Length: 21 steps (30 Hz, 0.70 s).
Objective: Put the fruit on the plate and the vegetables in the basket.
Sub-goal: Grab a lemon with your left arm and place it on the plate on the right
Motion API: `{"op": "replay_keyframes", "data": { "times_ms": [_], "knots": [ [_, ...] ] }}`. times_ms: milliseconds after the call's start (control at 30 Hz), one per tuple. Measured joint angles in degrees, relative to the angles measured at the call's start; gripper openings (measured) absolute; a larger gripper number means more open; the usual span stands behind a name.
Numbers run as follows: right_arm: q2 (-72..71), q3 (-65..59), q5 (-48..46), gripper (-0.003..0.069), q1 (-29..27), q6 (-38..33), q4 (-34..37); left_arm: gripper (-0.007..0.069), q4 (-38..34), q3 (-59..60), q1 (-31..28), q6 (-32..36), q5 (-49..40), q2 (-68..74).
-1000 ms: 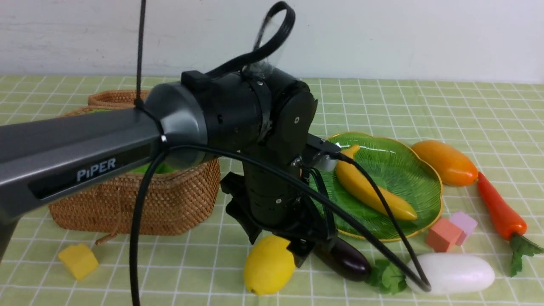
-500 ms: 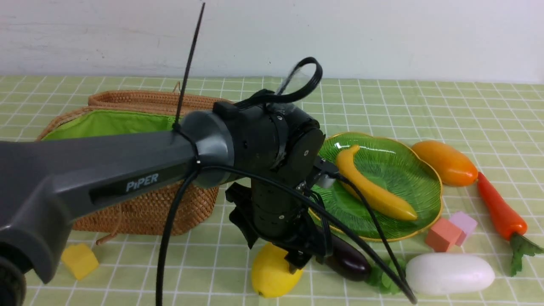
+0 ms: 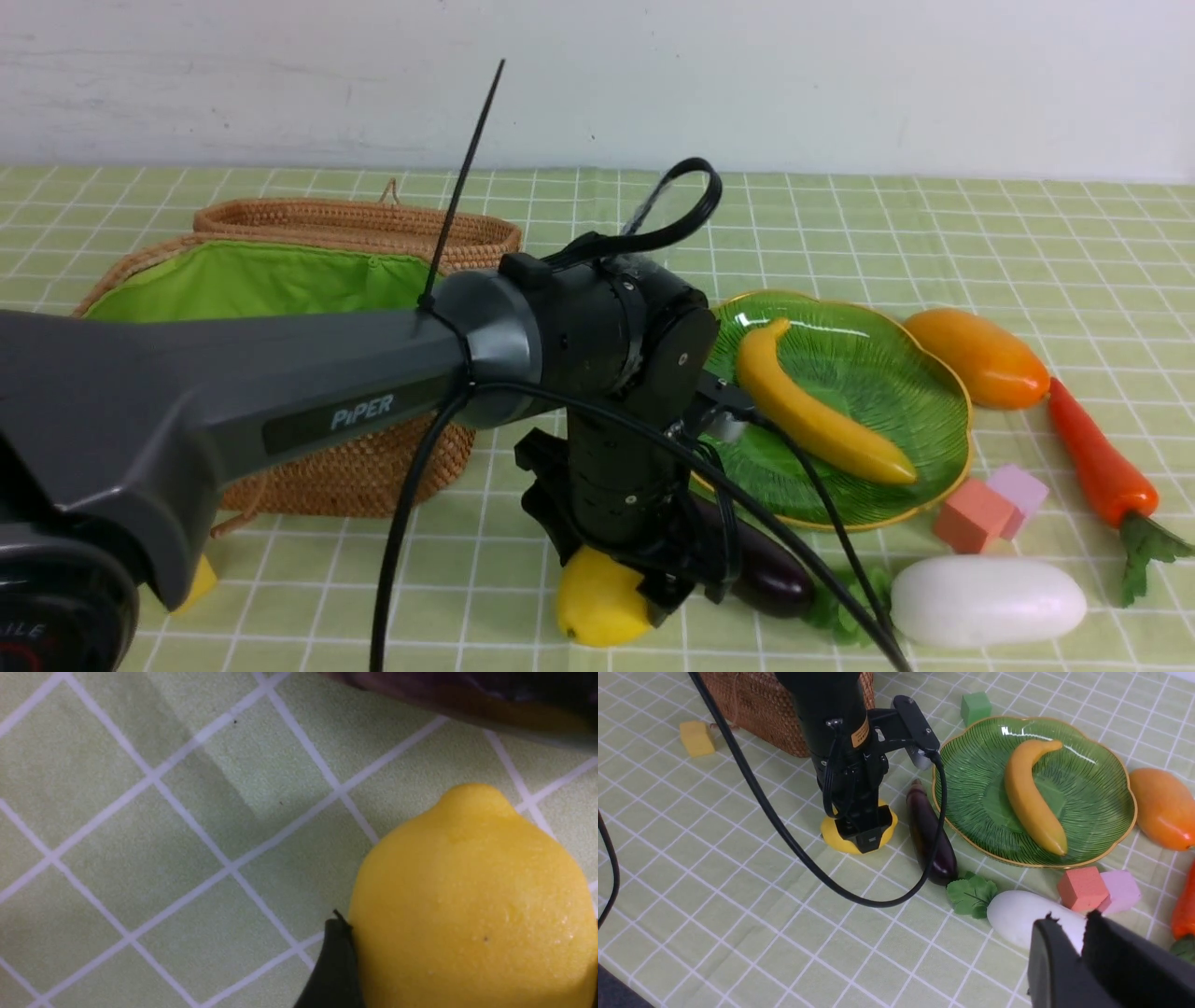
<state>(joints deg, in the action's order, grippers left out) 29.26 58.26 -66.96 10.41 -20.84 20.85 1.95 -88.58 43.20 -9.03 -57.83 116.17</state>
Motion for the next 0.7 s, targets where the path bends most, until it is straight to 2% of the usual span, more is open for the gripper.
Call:
{"op": "replay_keyframes", "data": {
  "times_ms": [400,567,700],
  "knots": [
    [0.0,0.0,0.0,0.011,0.0,0.0,0.0,0.0567,-0.1,0.1,0.0,0.0,-3.9,-1.8],
    [0.0,0.0,0.0,0.011,0.0,-0.1,0.0,0.0567,-0.1,-2.8,0.0,0.0,-6.4,-7.4],
    [0.0,0.0,0.5,0.011,0.0,-0.2,0.0,0.0567,-0.9,-7.7,0.0,0.1,-1.3,-9.7]
  ]
}}
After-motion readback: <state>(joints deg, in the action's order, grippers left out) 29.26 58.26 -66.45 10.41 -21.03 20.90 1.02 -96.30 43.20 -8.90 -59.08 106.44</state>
